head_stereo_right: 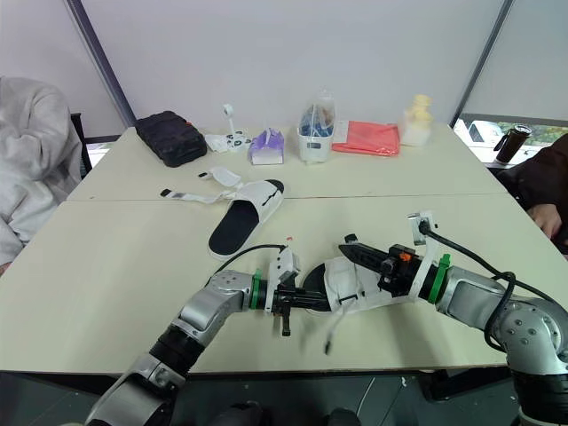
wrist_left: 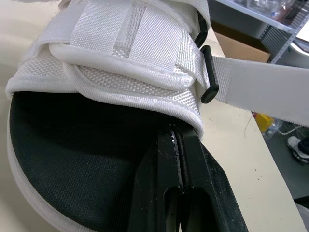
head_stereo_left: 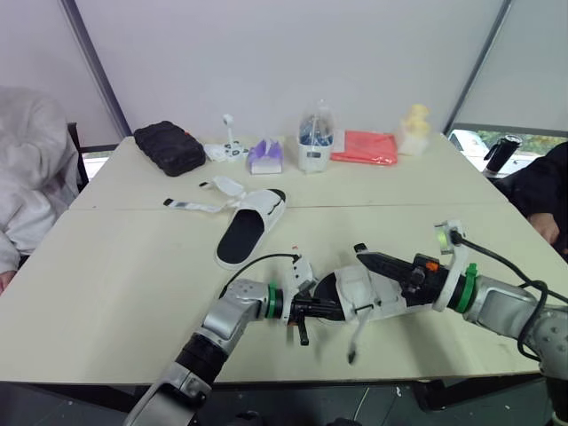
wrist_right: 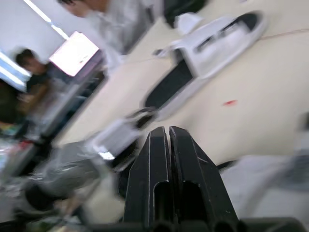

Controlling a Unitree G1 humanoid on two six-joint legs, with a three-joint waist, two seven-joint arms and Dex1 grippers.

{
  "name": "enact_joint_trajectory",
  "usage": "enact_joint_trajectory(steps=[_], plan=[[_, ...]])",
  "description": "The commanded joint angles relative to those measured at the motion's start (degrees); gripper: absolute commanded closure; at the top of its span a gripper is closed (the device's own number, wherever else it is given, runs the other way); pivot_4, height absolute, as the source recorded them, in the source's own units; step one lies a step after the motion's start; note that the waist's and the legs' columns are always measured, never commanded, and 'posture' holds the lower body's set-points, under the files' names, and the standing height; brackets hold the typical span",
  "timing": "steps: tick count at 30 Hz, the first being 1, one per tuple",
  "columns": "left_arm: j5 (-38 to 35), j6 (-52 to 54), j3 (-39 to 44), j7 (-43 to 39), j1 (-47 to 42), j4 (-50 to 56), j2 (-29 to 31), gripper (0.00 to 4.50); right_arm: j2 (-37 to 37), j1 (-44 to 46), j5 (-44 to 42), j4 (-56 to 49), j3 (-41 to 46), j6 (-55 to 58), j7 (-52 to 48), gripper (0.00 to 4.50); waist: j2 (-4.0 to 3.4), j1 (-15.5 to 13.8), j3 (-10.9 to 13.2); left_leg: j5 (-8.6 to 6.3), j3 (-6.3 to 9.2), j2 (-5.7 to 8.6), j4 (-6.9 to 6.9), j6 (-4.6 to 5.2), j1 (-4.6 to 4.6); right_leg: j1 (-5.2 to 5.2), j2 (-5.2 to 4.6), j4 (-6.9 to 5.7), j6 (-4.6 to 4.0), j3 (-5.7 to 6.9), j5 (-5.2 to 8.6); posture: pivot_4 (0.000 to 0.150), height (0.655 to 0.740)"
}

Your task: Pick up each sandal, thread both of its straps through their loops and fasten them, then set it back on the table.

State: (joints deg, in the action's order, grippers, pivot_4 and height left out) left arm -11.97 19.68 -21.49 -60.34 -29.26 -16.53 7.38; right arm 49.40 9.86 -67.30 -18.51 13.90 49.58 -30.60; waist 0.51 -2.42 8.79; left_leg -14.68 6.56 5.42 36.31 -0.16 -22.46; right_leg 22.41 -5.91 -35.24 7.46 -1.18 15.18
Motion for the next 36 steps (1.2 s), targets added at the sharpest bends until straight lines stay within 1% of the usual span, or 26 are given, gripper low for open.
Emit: enact_joint_trajectory(steps=[1, 2, 4, 5, 6, 7, 9, 11, 12, 14, 16, 19, 21, 24, 29, 31, 36], plan=[[1.59, 1.68, -0.37, 1.75, 1.28, -1.64, 0.92, 4.5, 5.93, -0.27, 9.76, -4.45, 0.31, -5.85, -9.24, 3.91, 0.0, 0.11, 0.0, 0.0, 0.0, 0.0, 0.0, 0.0, 0.0, 0.0, 0.0, 0.0, 0.0, 0.0, 0.0, 0.15, 0.74], [1.58, 1.7, -0.38, 1.68, 1.24, -1.66, 0.95, 4.5, 8.84, -1.16, 14.17, -5.25, -1.15, -8.83, -13.22, 3.65, 0.01, 0.16, 0.0, 0.0, -0.01, -0.01, -0.02, 0.0, 0.01, 0.0, 0.02, 0.0, 0.01, 0.01, 0.0, 0.15, 0.74], [1.65, 1.6, -0.68, 1.09, 0.85, -1.98, 1.01, 4.5, 15.42, -2.28, 34.78, -3.46, -7.9, -27.42, -19.25, 2.76, -0.03, 0.2, -0.02, 0.0, -0.01, -0.04, -0.01, 0.0, 0.02, -0.01, 0.04, -0.02, 0.02, 0.04, 0.0, 0.15, 0.74], [1.69, 1.55, -0.87, 0.77, 0.72, -2.07, 1.06, 4.5, 17.71, -2.86, 43.7, -1.49, -10.58, -37.3, -21.55, 2.2, -0.03, 0.24, -0.02, 0.0, -0.02, -0.03, 0.0, 0.0, 0.04, -0.02, 0.06, -0.03, 0.04, 0.08, 0.0, 0.15, 0.74], [1.7, 1.52, -1.05, 0.51, 0.68, -2.05, 1.12, 4.5, 18.07, -2.18, 52.77, 2.41, -12.47, -49.99, -20.67, 1.74, -0.02, 0.32, -0.02, 0.0, -0.04, -0.02, 0.01, -0.01, 0.05, -0.01, 0.07, -0.03, 0.06, 0.08, 0.01, 0.15, 0.74], [1.64, 1.61, -1.2, 0.38, 0.79, -1.84, 1.14, 4.5, 17.43, -0.96, 58.96, 6.72, -13.4, -60.39, -19.02, 1.22, 0.01, 0.44, 0.0, 0.0, -0.07, -0.01, 0.01, -0.01, 0.08, -0.04, 0.07, -0.03, 0.08, 0.07, 0.02, 0.15, 0.74], [1.48, 1.91, -1.45, 0.31, 1.24, -1.15, 1.15, 4.5, 16.2, 1.96, 69.94, 16.59, -14.58, -80.95, -14.32, 1.22, -0.04, 0.55, -0.03, 0.02, -0.13, -0.01, 0.0, -0.05, 0.13, -0.06, 0.07, -0.03, 0.25, 0.0, -0.06, 0.15, 0.74], [1.33, 2.38, -1.66, 0.44, 2.05, 0.09, 1.3, 4.5, 15.22, 4.23, 77.62, 25.68, -14.77, -98.43, -9.69, 1.22, -0.06, 0.52, -0.03, 0.08, -0.15, -0.01, -0.03, -0.14, 0.13, -0.01, 0.07, -0.09, 0.25, -0.05, -0.06, 0.15, 0.74], [1.25, 2.71, -1.72, 0.6, 2.62, 0.91, 1.45, 4.5, 14.51, 4.98, 80.75, 29.57, -14.4, -105.58, -6.95, 1.22, -0.06, 0.47, -0.03, 0.21, -0.15, 0.0, -0.05, -0.36, 0.14, 0.02, 0.07, -0.12, 0.24, -0.06, -0.06, 0.15, 0.74], [1.14, 3.47, -1.77, 1.05, 3.81, 2.63, 1.89, 4.5, 12.96, 5.44, 85.98, 35.66, -12.92, -119.35, -2.58, 1.22, -0.05, 0.44, -0.03, 0.26, -0.14, -0.02, -0.1, -0.45, 0.14, 0.03, 0.08, -0.13, 0.23, -0.07, -0.06, 0.15, 0.74], [1.01, 4.42, -1.76, 1.53, 5.07, 4.5, 2.49, 4.5, 11.03, 5.7, 88.61, 40.0, -11.06, -130.15, 0.51, 1.22, -0.06, 0.51, -0.03, 0.32, -0.12, -0.03, -0.17, -0.55, 0.15, 0.08, 0.11, -0.13, 0.22, -0.11, -0.05, 0.15, 0.74], [0.76, 5.82, -1.49, 2.43, 6.59, 6.74, 3.36, 4.5, 8.86, 5.8, 91.72, 44.86, -8.56, -139.28, 3.22, 1.22, -0.12, 1.02, -0.07, 0.36, -0.11, -0.1, -0.21, -0.62, 0.17, 0.08, 0.22, -0.12, 0.2, -0.2, -0.04, 0.15, 0.74], [0.53, 6.64, -1.23, 3.04, 7.43, 7.99, 3.87, 4.5, 8.59, 4.45, 92.91, 45.19, -8.41, -141.64, 4.91, 1.22, -0.13, 1.71, -0.07, 0.37, -0.11, -0.11, -0.25, -0.64, 0.23, 0.03, 0.27, -0.13, 0.18, -0.24, -0.04, 0.15, 0.74], [0.16, 7.5, -0.93, 3.67, 8.29, 9.41, 4.59, 4.5, 8.4, 2.02, 94.4, 42.96, -9.78, -142.08, 7.22, 1.22, -0.15, 2.05, -0.09, 0.37, -0.08, -0.12, -0.29, -0.64, 0.34, -0.05, 0.29, -0.15, 0.12, -0.27, 0.0, 0.15, 0.74], [-0.25, 7.88, -0.94, 4.35, 8.23, 9.7, 5.1, 4.5, 5.4, 4.59, 97.78, 44.65, -7.37, -141.82, 8.76, 1.22, -0.25, 2.98, -0.14, 0.36, -0.12, -0.12, -0.28, -0.62, 0.58, -0.25, 0.3, -0.23, 0.1, -0.34, 0.01, 0.15, 0.74], [-0.32, 7.88, -1.1, 4.4, 7.89, 9.41, 4.96, 4.5, 5.58, 2.8, 98.59, 43.49, -7.43, -141.99, 9.47, 1.22, -0.25, 2.99, -0.15, 0.21, -0.11, -0.11, -0.29, -0.36, 0.69, -0.34, 0.3, -0.24, 0.09, -0.35, 0.01, 0.15, 0.74], [-0.2, 7.6, -1.58, 4.03, 7.46, 8.91, 4.65, 4.5, 3.41, -1.44, 102.71, 40.78, -7.06, -142.08, 10.63, 1.22, -0.25, 2.96, -0.15, 0.2, -0.07, -0.11, -0.38, -0.35, 0.87, -0.5, 0.3, -0.21, 0.03, -0.33, 0.08, 0.15, 0.74]])
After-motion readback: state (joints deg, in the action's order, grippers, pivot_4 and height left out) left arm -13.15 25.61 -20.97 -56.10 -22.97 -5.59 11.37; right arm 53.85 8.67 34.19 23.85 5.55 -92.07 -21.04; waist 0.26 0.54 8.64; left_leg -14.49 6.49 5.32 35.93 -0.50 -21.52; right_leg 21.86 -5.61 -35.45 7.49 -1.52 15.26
